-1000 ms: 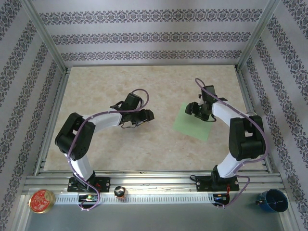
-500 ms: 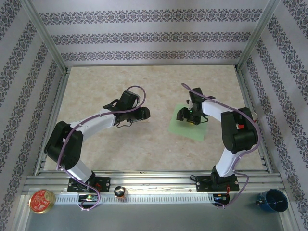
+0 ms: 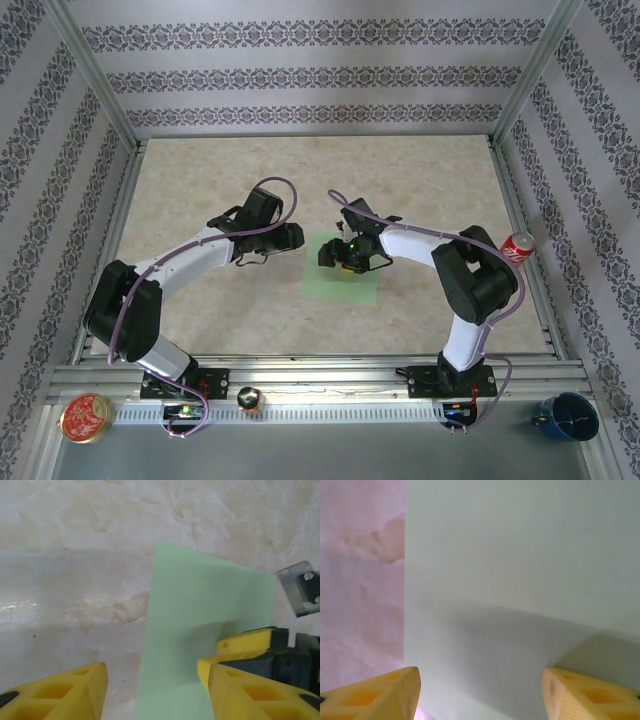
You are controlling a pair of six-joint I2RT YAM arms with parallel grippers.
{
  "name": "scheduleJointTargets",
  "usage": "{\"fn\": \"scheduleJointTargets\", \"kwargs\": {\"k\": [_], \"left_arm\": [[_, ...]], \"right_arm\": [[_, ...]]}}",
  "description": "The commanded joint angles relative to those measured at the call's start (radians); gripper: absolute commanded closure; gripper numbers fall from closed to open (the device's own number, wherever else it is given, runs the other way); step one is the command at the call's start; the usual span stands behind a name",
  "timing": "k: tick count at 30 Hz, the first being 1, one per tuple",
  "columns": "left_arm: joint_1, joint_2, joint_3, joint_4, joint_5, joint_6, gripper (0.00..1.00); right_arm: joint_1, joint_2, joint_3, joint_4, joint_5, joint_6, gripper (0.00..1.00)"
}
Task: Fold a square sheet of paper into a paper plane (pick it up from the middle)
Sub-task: Move the square sheet of paper to the center of the table, then first fold the square sheet of paper in half at the center of the table.
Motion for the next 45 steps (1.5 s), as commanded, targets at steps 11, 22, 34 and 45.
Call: {"fn": "scheduleJointTargets", "kwargs": {"k": [11,22,34,45], "left_arm": [[-0.127,0.287,0.406,-0.407,-0.081,0.06,0.37],[-0.261,0.648,0.819,-0.673,-0.155,0.019,0.27],[-0.295,0.775,0.947,-0.761,-0.131,-0.015,0.27],[-0.308,0.833,1.0,-0.79,-0.137,-0.027,0.26]], "right_arm": [[-0.347,-0.432,-0.247,-0.012,-0.006,0.041,0.33],[-0.433,-0.588,-0.387,0.034,-0.033,0.052,0.25],[-0.457,-0.569,-0.395,0.044,-0.055,0.01,0.19],[-0.459,-0.556,-0.415,0.067,-0.062,0.014,0.18]]}}
